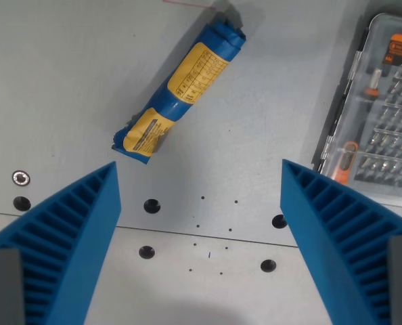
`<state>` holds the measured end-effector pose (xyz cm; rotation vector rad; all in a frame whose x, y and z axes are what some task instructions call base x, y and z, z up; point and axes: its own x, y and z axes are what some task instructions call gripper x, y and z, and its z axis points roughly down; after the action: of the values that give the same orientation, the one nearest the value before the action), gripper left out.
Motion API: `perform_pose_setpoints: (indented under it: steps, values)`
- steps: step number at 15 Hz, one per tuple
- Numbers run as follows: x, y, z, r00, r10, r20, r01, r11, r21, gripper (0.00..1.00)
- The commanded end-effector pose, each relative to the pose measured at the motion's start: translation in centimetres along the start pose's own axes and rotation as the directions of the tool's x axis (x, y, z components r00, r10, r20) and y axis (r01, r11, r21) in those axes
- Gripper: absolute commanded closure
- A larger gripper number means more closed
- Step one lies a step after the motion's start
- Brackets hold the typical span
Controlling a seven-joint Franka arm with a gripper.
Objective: Move above the blue bag
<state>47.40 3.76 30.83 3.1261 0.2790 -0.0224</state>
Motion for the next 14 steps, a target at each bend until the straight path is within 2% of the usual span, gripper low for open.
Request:
perform_pose_setpoints:
  steps: [1, 7, 14]
  values:
    - [0.02, 0.00, -0.15, 1.000, -0.001, -0.004, 0.001, 1.000, -0.001, 0.00]
    - [0.02, 0.00, -0.07, 1.000, 0.017, -0.005, -0.017, 1.000, -0.001, 0.00]
    - [0.05, -0.09, 0.84, 0.993, 0.113, -0.024, -0.113, 0.994, -0.001, 0.00]
